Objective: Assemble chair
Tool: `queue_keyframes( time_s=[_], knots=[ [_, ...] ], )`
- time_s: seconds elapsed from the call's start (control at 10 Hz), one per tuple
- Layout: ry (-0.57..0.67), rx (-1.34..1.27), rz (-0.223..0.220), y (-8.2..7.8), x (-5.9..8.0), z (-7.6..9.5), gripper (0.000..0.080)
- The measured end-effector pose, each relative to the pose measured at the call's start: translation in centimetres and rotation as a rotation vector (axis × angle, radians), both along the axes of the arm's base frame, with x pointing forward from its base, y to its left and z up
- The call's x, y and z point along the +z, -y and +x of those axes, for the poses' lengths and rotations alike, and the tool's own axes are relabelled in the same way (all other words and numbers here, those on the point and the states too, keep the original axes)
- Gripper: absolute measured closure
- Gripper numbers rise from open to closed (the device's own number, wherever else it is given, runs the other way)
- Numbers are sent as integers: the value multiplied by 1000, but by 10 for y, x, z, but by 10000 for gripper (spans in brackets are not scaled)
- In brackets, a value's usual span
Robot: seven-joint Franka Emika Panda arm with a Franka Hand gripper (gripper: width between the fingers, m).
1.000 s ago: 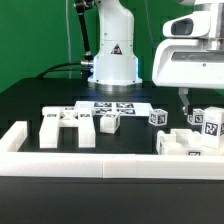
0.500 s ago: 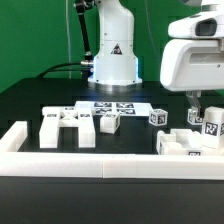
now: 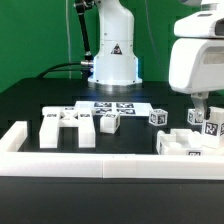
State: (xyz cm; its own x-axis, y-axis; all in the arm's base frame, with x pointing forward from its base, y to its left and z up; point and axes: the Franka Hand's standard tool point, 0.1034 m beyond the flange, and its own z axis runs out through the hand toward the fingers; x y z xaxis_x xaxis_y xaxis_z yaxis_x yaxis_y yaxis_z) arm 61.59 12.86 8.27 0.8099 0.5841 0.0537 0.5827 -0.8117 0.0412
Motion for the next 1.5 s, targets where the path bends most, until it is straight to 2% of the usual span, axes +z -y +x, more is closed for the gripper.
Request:
queue_keyframes(
  time_s=[0.2,0.3,0.5,0.7,1.4,1.5],
  knots=[
    [0,-6,0,0,0,0,418],
    [0,-35,3,0,0,0,511],
    [-1,-63,6,0,0,0,509],
    [-1,-245,19,0,0,0,509],
    [-6,-1095,72,1,-3,-2,509],
    [-6,-1135,74,1,-3,-2,509]
  ],
)
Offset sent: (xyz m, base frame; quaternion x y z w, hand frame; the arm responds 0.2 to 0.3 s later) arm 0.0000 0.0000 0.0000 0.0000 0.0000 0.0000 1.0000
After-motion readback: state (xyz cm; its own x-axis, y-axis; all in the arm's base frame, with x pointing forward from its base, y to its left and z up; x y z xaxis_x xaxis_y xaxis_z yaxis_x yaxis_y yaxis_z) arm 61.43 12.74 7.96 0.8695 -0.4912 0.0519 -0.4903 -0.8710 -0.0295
